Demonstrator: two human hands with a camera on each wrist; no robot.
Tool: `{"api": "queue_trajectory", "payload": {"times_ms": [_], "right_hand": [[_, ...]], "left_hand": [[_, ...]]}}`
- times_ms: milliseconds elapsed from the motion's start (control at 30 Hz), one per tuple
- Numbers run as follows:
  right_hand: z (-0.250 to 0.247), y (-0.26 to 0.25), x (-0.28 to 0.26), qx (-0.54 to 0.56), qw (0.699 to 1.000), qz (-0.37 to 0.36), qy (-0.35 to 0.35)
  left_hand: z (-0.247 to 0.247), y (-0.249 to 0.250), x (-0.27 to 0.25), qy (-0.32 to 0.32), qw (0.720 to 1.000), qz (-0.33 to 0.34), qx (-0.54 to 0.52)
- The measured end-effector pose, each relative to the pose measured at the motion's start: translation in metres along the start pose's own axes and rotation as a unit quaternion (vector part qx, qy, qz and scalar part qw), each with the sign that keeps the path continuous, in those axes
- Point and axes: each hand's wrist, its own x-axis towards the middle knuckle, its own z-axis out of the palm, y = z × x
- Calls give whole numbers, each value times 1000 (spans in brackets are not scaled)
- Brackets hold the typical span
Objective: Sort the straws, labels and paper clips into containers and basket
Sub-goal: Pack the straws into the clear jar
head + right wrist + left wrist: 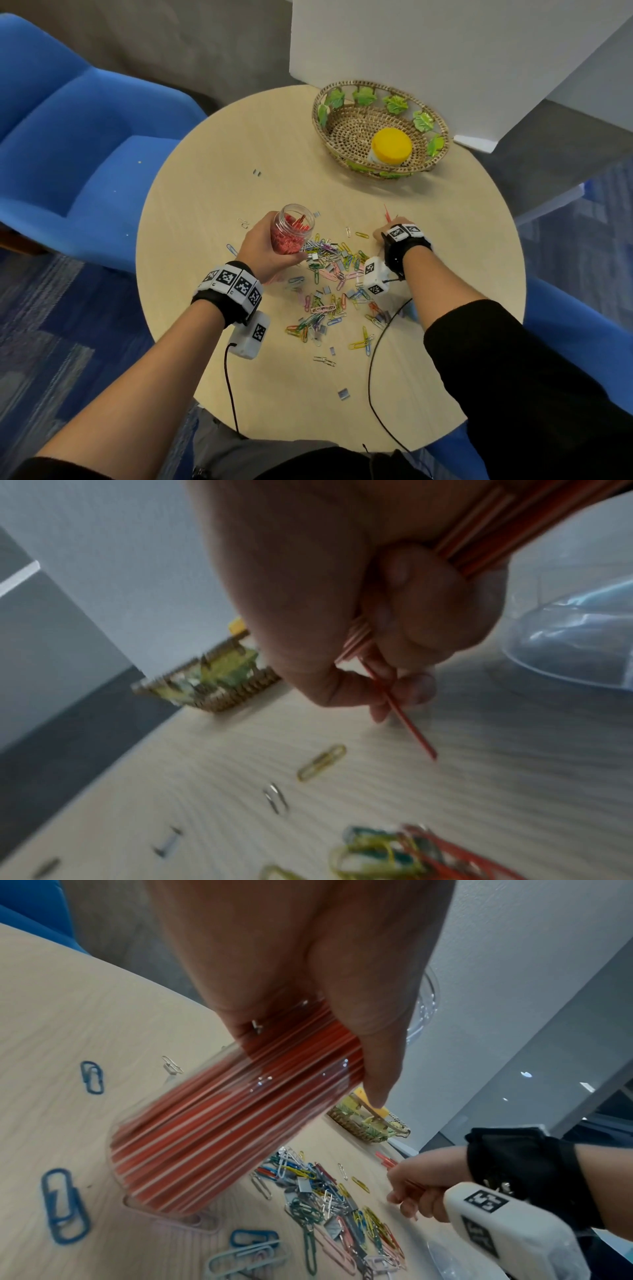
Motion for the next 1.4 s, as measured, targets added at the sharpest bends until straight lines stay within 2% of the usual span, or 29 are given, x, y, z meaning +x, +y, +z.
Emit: {"api": "queue_trajectory", "payload": {"times_ms": [67,167,233,300,367,400,467,533,600,667,767,800,833,933,1033,1133,1233,1400], "right_hand": [[-10,-8,-6,43,999,11,-18],[-29,-19,-25,217,975,1,-55],[-49,-23,-55,361,924,-32,-118],[-71,-25,-86,483,848,-80,-203],[-87,-32,-115,560,780,-128,-251],[-92,-36,-129,582,755,-151,-263],[-97,-43,-154,607,720,-209,-263],[-93,-49,-174,609,707,-265,-244],[-79,-49,-186,597,708,-308,-218],[-61,-44,-189,565,731,-340,-178],[-43,-29,-184,389,836,-383,-54],[-42,-25,-183,313,859,-404,-13],[-42,-21,-181,243,870,-430,19],[-51,-12,-177,83,878,-467,69],[-70,-7,-180,78,890,-449,32],[-78,-7,-188,124,873,-471,-6],[-69,-10,-191,88,858,-503,-48],[-69,-13,-185,18,887,-460,-42]], "left_hand": [[0,2,0,-3,1000,-3,-4],[3,8,-3,-16,1000,0,-7],[7,14,-5,-36,999,10,-9],[13,26,-5,-64,998,24,-12],[18,42,-6,-88,995,46,-14],[22,49,-7,-97,994,58,-14],[29,66,-10,-110,991,80,-13],[35,78,-13,-116,988,95,-20],[39,87,-18,-120,987,102,-35],[41,94,-23,-114,987,103,-56],[40,102,-30,-90,989,108,-55],[39,102,-32,-78,989,111,-53],[37,101,-32,-64,990,109,-61],[29,102,-32,-22,991,95,-87],[22,103,-33,-17,994,101,-34],[18,99,-36,-37,994,100,-9],[18,99,-44,-57,994,93,-32],[15,97,-56,-65,992,90,-55]]}}
